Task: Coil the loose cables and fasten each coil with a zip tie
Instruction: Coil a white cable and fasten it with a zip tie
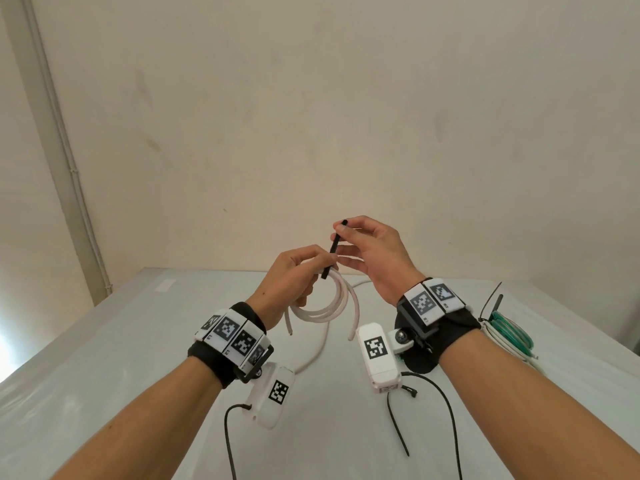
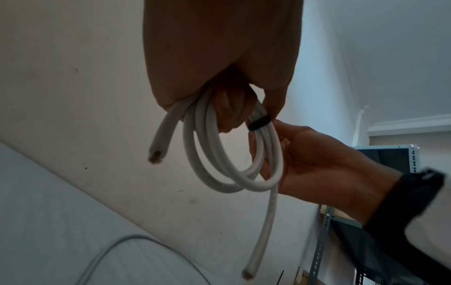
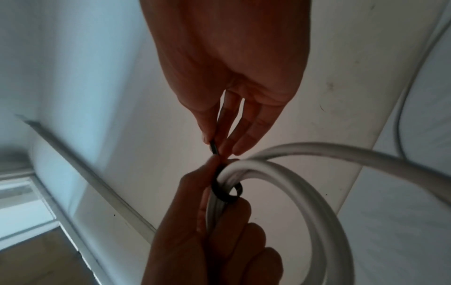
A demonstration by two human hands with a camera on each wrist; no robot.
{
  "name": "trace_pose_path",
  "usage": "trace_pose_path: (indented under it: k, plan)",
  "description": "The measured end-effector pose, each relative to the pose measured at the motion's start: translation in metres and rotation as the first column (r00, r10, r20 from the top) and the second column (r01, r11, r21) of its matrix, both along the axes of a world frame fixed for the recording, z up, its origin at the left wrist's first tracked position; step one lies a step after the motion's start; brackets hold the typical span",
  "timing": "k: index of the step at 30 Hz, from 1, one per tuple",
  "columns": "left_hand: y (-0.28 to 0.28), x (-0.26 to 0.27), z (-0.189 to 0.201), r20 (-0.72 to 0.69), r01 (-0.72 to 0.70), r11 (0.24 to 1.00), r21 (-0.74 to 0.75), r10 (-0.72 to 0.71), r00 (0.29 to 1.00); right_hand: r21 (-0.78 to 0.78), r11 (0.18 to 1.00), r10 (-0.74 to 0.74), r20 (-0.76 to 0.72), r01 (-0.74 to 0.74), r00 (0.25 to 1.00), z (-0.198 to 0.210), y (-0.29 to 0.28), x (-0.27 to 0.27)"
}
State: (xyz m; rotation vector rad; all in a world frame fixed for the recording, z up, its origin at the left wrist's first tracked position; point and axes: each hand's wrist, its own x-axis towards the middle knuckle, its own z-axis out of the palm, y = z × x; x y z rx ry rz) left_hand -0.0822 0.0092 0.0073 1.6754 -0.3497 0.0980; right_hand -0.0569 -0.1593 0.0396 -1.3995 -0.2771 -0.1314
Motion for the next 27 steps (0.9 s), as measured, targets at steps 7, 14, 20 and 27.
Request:
trace_pose_path:
  k: [7, 14, 20, 27]
  plan:
    - [-0.004, 0.000, -0.006, -0.134, 0.124, 0.988, -0.089, -0.135, 0.982, -0.066, 0.992, -0.095, 0.124, 0.104, 0.988, 0.011, -0.003, -0.002]
    - [-0.003, 0.003, -0.002, -0.162, 0.216, 0.967, -0.135, -0.236, 0.958, -0.067, 0.994, -0.071, 0.173, 0.084, 0.982, 0.018, -0.002, -0.003]
    - [0.001, 0.008, -0.011, -0.154, 0.220, 0.957, -0.190, -0.250, 0.956, 0.038, 0.995, 0.088, 0.055, -0.091, 0.995, 0.007, -0.005, -0.007]
    - [0.001, 0.010, -0.024, -0.211, 0.227, 0.950, -0.216, -0.273, 0.939, -0.184, 0.983, 0.011, 0.132, 0.013, 0.991, -0.015, -0.006, -0.006]
